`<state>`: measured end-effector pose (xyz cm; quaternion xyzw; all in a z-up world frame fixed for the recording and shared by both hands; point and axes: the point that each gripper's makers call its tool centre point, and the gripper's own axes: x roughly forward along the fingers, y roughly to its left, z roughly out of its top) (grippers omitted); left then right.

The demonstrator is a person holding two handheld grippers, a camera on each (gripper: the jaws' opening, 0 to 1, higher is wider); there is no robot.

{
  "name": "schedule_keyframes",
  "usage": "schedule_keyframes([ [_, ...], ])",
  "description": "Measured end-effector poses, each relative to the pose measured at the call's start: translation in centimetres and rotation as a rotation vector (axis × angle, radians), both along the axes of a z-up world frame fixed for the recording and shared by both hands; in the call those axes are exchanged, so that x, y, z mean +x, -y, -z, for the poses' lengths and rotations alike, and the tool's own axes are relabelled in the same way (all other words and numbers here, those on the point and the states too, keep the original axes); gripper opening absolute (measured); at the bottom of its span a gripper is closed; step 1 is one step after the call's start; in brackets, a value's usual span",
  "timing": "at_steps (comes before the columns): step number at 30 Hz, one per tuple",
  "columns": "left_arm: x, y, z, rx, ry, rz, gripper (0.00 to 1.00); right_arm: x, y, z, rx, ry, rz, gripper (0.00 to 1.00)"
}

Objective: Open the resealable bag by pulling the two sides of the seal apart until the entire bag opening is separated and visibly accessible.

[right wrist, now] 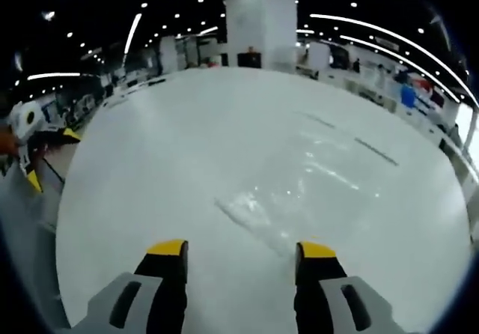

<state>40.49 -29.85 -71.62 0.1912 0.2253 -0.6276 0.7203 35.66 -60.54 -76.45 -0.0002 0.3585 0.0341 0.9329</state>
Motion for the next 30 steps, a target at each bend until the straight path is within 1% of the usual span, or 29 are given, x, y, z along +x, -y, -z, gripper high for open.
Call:
schedule_keyframes([
  [1, 0.0, 0.0, 0.1, 0.002, 0.001, 0.002, 0.85, 0.2, 0.3, 0.0, 0.001, 0.001, 0.007, 0.57],
  [3, 0.0, -0.1, 0.2, 0.006, 0.000, 0.002, 0.85, 0.3, 0.3, 0.3, 0.032, -0.016, 0.026, 0.57],
  [4, 0.0, -0.1, 0.2, 0.007, 0.001, 0.002, 0.85, 0.4, 0.4, 0.5, 0.030, -0.022, 0.023, 0.57],
  [8, 0.1, -0.1, 0.2, 0.009, 0.000, 0.000, 0.84, 0.0, -0.5, 1.0, 0.030, -0.056, 0.015, 0.57],
  [9, 0.1, -0.1, 0.2, 0.008, 0.001, 0.000, 0.84, -0.3, -1.0, 1.2, 0.040, -0.065, 0.006, 0.57],
  [11, 0.1, -0.1, 0.2, 0.007, 0.003, 0.002, 0.84, -0.4, -1.2, 1.2, 0.038, -0.058, -0.003, 0.57],
  [16, 0.0, -0.1, 0.1, 0.008, 0.005, 0.006, 0.84, -1.1, -2.7, 1.0, 0.061, -0.058, -0.027, 0.56],
  [19, 0.0, -0.1, 0.2, 0.009, 0.008, 0.006, 0.84, -1.6, -4.1, 0.9, 0.075, -0.053, -0.033, 0.52],
  [23, 0.1, -0.1, 0.0, 0.005, 0.013, 0.005, 0.84, -2.3, -5.9, 1.0, 0.077, -0.042, -0.064, 0.47],
  [25, 0.1, -0.1, 0.0, 0.002, 0.012, 0.000, 0.84, -2.6, -6.6, 1.1, 0.082, -0.047, -0.077, 0.40],
  [30, 0.1, -0.1, -0.2, -0.006, 0.015, 0.001, 0.83, -3.4, -8.0, 1.2, 0.077, -0.071, -0.098, 0.26],
])
